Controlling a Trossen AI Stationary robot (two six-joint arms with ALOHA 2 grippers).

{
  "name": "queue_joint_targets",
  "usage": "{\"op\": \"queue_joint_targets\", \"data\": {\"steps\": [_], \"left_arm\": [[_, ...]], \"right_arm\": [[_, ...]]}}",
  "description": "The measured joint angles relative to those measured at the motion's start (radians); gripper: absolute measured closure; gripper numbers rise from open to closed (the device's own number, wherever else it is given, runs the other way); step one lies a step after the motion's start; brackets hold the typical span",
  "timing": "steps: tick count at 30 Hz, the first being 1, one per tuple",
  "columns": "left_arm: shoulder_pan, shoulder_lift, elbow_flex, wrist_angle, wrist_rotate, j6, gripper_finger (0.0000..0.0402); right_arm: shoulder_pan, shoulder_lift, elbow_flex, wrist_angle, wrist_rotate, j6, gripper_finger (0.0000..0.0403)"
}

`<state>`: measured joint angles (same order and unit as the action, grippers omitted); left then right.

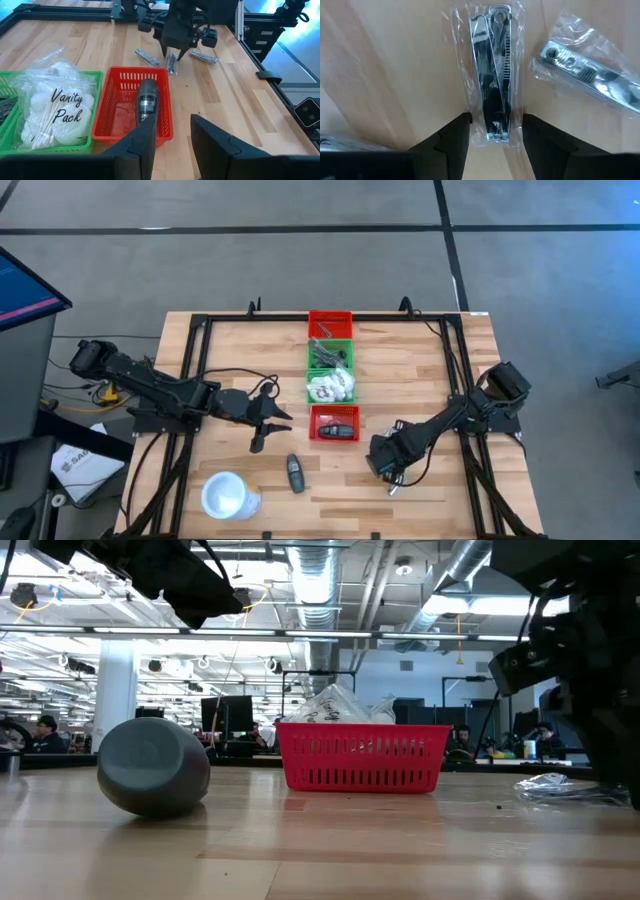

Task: Pick & Place Travel size toiletries
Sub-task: Put the silver nail cutter into the top red bin

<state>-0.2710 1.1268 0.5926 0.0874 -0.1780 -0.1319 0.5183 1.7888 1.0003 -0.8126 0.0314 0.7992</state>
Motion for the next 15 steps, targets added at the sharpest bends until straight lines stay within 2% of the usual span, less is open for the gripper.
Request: {"op": "queue_joint_targets", "data": {"steps": [5, 8, 12, 15], "left_arm": [[0.000, 0.000, 0.000, 0.000, 0.000, 0.001, 0.0288], [0.000, 0.000, 0.000, 0.000, 0.000, 0.001, 0.0288], [0.000, 0.000, 0.000, 0.000, 0.000, 0.001, 0.0288], [0.000, 0.000, 0.000, 0.000, 0.000, 0.001, 0.0288]], "right_arm": [[-0.011, -0.002, -0.030, 0.020, -0.013, -0.011, 0.0252], [-0.018, -0.001, -0.032, 0.020, -0.017, -0.022, 0.0287], [-0.022, -0.001, -0.033, 0.021, -0.020, -0.043, 0.0358], [-0.023, -0.006, -0.034, 0.021, -0.020, -0.051, 0.0362]]}}
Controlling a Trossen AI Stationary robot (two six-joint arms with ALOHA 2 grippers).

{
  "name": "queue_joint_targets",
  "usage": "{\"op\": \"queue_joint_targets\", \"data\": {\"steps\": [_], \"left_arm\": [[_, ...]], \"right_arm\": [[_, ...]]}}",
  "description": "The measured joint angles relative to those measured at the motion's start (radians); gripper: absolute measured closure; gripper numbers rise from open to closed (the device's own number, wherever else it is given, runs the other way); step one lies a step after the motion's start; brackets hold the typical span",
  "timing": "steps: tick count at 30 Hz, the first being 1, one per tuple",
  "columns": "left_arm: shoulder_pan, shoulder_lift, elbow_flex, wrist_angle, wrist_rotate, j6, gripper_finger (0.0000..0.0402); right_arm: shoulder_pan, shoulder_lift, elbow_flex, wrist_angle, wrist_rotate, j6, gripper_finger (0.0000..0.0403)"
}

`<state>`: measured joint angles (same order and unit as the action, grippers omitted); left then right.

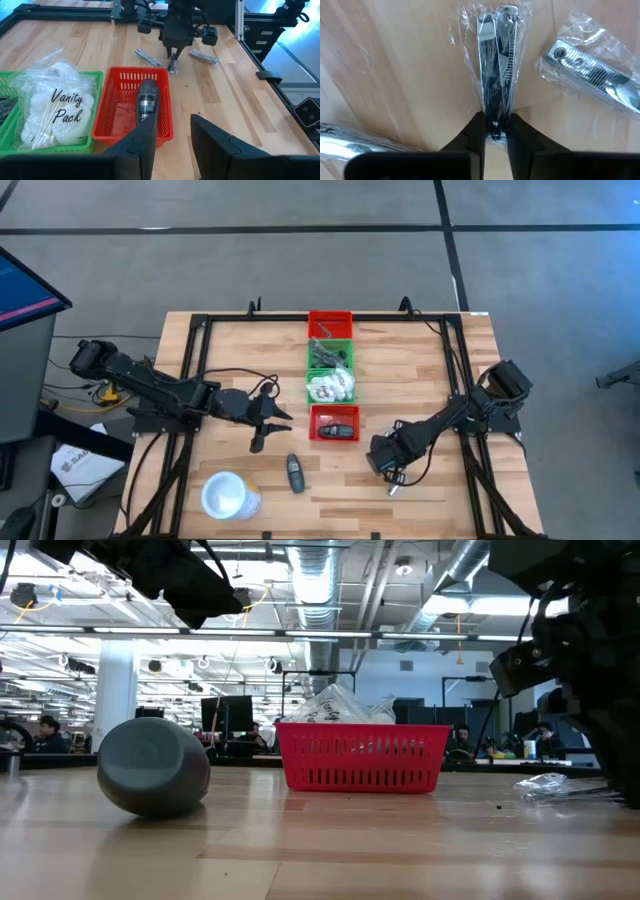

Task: Pick & Place Travel size toiletries
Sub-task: Put the silver nail cutter into the top red bin

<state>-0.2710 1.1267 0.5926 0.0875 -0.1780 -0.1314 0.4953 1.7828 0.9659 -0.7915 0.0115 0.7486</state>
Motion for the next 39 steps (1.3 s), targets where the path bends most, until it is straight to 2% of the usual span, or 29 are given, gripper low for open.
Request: {"op": "queue_joint_targets", "data": {"steps": [7, 18, 28, 39], "left_arm": [[0.000, 0.000, 0.000, 0.006, -0.019, 0.000, 0.0288], [0.010, 0.000, 0.000, 0.034, -0.114, 0.026, 0.0288], [0.010, 0.000, 0.000, 0.080, -0.175, 0.076, 0.0288], [0.084, 0.000, 0.000, 0.102, -0.185, 0.128, 0.0288]], "right_arm": [[-0.020, -0.014, 0.039, -0.022, -0.023, -0.010, 0.0362], [-0.120, -0.234, 0.099, -0.057, 0.008, -0.032, 0.0362], [-0.229, -0.366, 0.128, -0.056, 0.145, -0.189, 0.0362], [-0.386, -0.366, 0.128, -0.022, 0.148, -0.396, 0.0362]]}}
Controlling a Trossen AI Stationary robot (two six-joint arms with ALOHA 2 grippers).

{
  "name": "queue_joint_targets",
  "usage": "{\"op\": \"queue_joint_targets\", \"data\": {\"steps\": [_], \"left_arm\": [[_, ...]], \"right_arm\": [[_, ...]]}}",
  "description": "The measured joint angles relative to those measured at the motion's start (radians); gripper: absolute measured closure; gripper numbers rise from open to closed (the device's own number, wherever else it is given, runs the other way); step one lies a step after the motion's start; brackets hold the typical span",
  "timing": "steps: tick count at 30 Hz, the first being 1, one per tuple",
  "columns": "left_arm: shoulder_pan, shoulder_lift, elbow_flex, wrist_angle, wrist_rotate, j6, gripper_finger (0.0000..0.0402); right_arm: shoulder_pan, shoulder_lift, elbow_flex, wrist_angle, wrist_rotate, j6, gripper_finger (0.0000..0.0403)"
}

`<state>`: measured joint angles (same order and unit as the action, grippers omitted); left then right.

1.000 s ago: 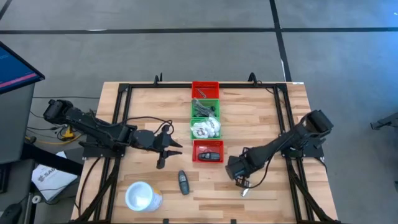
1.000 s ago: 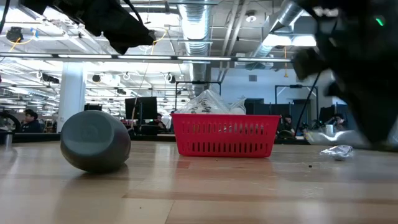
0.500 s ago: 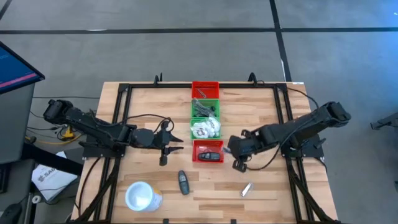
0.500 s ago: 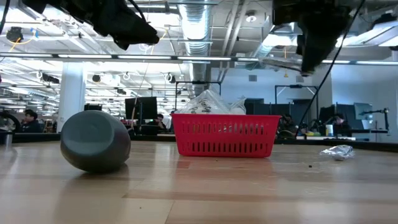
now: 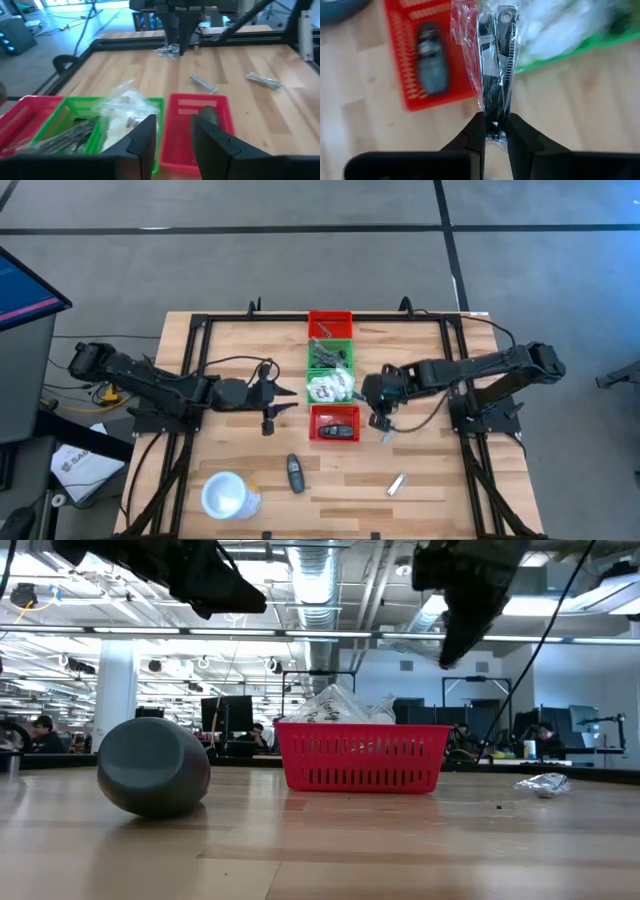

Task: Pick & Place Travel size toiletries
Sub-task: Put the silver nail cutter into the top red bin

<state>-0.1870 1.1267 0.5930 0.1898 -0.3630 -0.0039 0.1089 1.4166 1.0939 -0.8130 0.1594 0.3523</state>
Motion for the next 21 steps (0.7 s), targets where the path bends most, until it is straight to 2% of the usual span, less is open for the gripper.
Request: {"op": "queue_joint_targets", "data": {"steps": [13, 21], "left_arm": [[0.107, 0.000, 0.000, 0.003, 0.000, 0.008, 0.0288], [0.140, 0.000, 0.000, 0.014, 0.000, 0.007, 0.0288]], "right_arm": [[-0.347, 0.041, 0.000, 0.231, -0.001, -0.266, 0.0362], [-0.481, 0.148, 0.021, 0.340, -0.017, -0.357, 0.0362]]}}
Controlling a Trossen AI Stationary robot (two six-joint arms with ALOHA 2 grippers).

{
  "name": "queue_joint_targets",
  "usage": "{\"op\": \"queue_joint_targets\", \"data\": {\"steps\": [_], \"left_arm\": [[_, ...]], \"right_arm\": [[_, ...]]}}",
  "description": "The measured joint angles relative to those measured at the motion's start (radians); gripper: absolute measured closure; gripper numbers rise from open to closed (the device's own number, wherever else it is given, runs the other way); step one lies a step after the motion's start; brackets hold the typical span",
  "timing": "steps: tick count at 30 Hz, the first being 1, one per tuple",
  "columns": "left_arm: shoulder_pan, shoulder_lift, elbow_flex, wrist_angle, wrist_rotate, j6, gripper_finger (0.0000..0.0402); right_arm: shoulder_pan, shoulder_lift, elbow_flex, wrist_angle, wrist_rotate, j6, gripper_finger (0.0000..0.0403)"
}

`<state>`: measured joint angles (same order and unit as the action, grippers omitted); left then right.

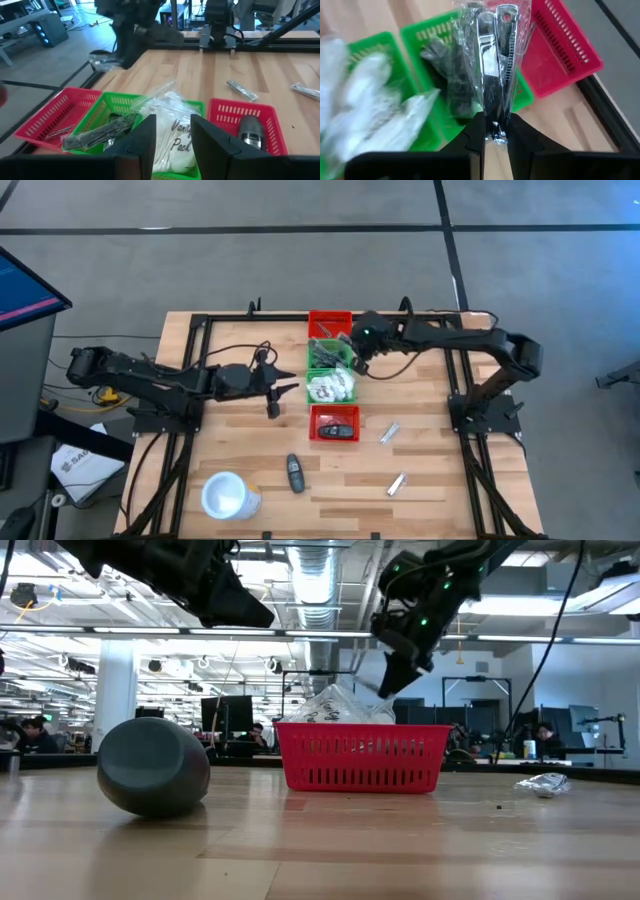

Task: Pick & Place Travel size toiletries
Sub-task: Put the silver nail cutter into the top red bin

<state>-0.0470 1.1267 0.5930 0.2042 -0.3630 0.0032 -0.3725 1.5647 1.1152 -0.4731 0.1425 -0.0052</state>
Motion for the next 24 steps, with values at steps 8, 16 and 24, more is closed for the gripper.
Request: {"op": "queue_joint_targets", "data": {"steps": [8, 16, 24], "left_arm": [[0.016, 0.000, 0.000, 0.003, 0.000, -0.007, 0.0288], [0.015, 0.000, 0.000, 0.006, 0.000, -0.007, 0.0288], [0.015, 0.000, 0.000, 0.006, 0.000, -0.008, 0.0288]], "right_arm": [[-0.087, 0.148, 0.103, 0.041, -0.037, -0.087, 0.0362], [-0.155, 0.306, 0.245, 0.029, -0.105, -0.142, 0.0362], [-0.200, 0.407, 0.362, -0.009, -0.119, -0.179, 0.0359]]}}
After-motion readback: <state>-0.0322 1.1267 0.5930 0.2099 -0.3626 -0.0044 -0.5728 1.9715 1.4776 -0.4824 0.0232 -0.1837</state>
